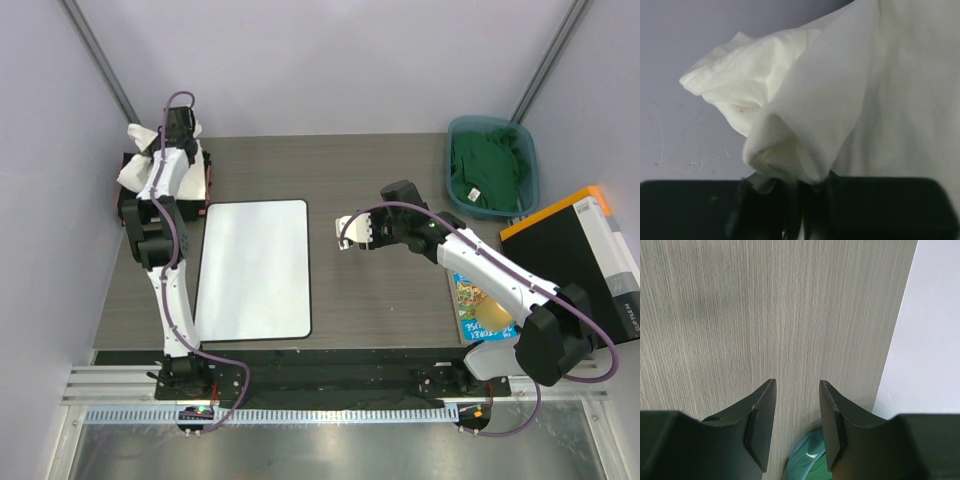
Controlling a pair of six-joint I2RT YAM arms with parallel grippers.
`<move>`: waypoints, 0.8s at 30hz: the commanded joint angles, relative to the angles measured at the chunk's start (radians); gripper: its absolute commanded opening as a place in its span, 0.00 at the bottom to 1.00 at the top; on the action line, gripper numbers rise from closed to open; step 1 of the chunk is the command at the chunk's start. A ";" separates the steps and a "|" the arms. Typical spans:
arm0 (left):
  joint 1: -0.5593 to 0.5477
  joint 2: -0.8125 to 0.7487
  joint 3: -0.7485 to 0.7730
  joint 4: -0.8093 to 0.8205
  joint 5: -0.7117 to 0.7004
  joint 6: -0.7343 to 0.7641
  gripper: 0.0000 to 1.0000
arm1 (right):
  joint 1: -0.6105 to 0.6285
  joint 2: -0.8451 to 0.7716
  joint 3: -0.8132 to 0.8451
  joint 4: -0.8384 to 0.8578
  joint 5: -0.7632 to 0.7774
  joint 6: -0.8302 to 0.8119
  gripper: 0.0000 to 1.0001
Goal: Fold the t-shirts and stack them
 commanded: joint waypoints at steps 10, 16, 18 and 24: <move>0.047 0.019 -0.081 0.412 -0.144 0.192 0.82 | -0.001 -0.004 0.041 0.010 -0.008 0.018 0.51; 0.048 -0.049 -0.170 0.461 -0.038 0.128 0.83 | -0.001 -0.008 0.035 0.010 -0.010 0.016 0.52; 0.053 -0.023 -0.170 0.509 -0.052 0.167 0.83 | -0.001 -0.010 0.035 0.008 -0.010 0.015 0.52; 0.074 0.057 -0.185 0.673 -0.061 0.234 0.84 | -0.001 -0.014 0.032 0.008 -0.010 0.015 0.52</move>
